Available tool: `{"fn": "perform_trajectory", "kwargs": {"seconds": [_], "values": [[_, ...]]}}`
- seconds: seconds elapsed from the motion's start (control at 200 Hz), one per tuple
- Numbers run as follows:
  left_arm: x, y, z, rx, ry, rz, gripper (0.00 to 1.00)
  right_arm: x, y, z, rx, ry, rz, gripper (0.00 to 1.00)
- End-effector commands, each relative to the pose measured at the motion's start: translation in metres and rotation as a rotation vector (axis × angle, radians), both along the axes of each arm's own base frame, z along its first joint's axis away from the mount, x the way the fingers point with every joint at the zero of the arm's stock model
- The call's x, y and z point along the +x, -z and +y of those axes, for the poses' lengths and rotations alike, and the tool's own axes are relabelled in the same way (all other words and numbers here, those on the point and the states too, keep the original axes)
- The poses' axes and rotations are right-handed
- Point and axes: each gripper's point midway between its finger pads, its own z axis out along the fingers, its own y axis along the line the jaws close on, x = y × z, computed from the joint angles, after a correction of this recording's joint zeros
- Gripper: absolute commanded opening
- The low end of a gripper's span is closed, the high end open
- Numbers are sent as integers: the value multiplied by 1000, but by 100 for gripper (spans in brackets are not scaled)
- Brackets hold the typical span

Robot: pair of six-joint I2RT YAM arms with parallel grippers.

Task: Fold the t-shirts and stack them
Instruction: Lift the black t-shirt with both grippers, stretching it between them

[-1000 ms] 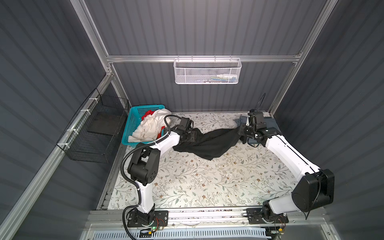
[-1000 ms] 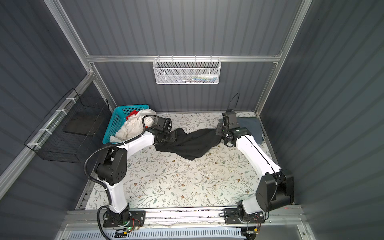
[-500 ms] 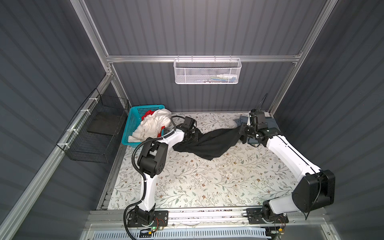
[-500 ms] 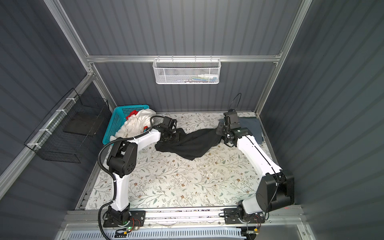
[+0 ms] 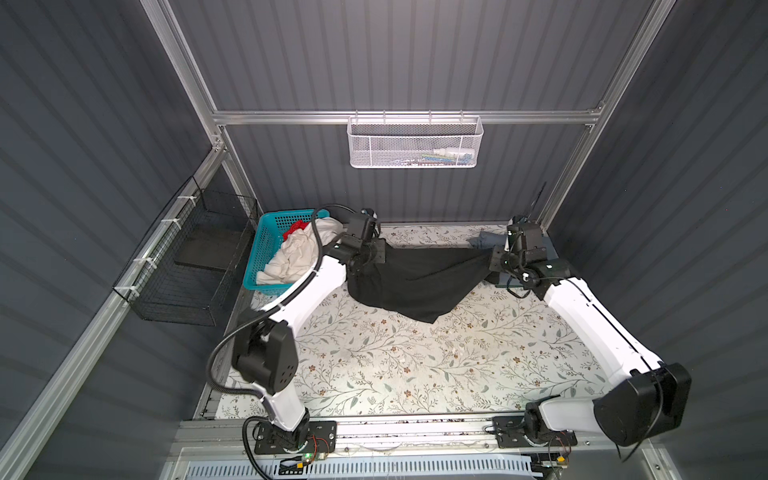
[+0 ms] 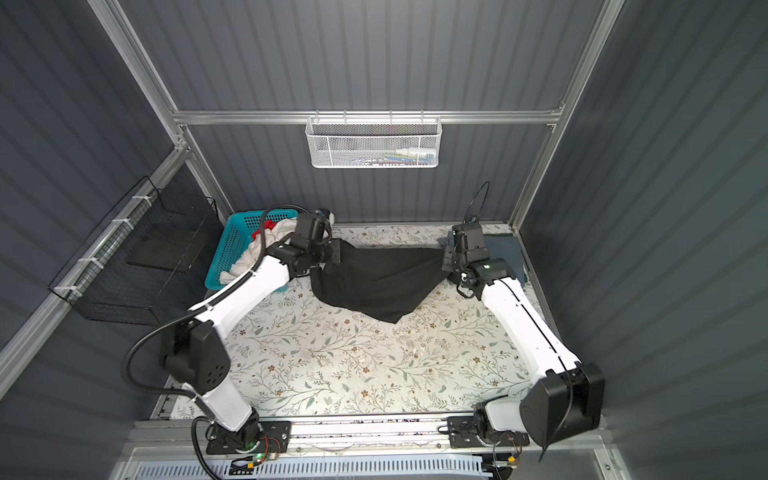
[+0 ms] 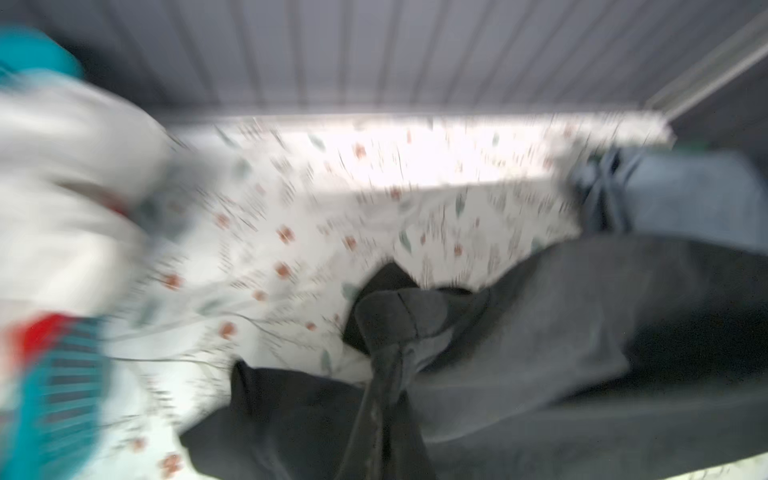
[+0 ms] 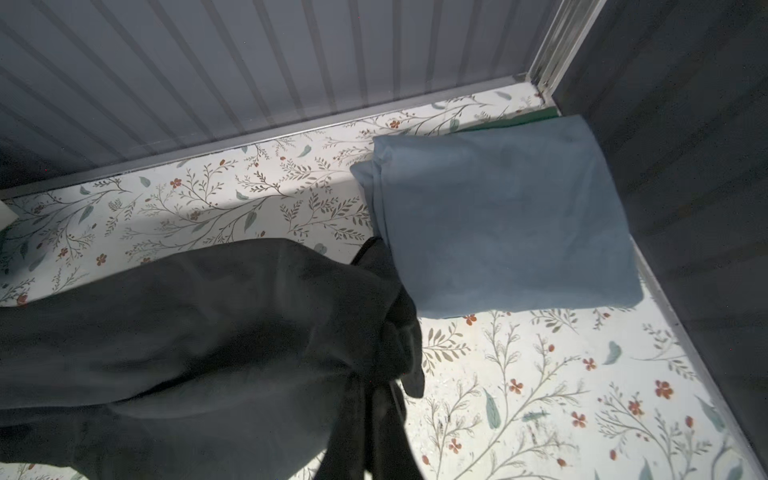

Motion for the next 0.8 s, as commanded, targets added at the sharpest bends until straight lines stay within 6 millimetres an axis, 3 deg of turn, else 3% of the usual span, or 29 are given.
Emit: {"fn": "perform_trajectory", "kwargs": {"seconds": [0.0, 0.155, 0.26, 0.5, 0.695, 0.795], "values": [[-10, -42, 44, 61, -146, -124, 0, -7, -40, -8, -28, 4, -90, 0], [-36, -97, 68, 20, -202, -250, 0, -22, -76, -11, -15, -3, -160, 0], [-42, -112, 79, 35, -237, -290, 0, -26, -96, -14, -24, 4, -206, 0], [-30, -109, 74, 40, -239, -294, 0, -12, -110, -6, -21, -28, -238, 0], [-18, -108, 68, 66, -235, -282, 0, 24, -114, 4, -44, -60, -250, 0], [-17, -104, 70, 75, -247, -278, 0, 51, -104, 16, -40, -91, -226, 0]]}}
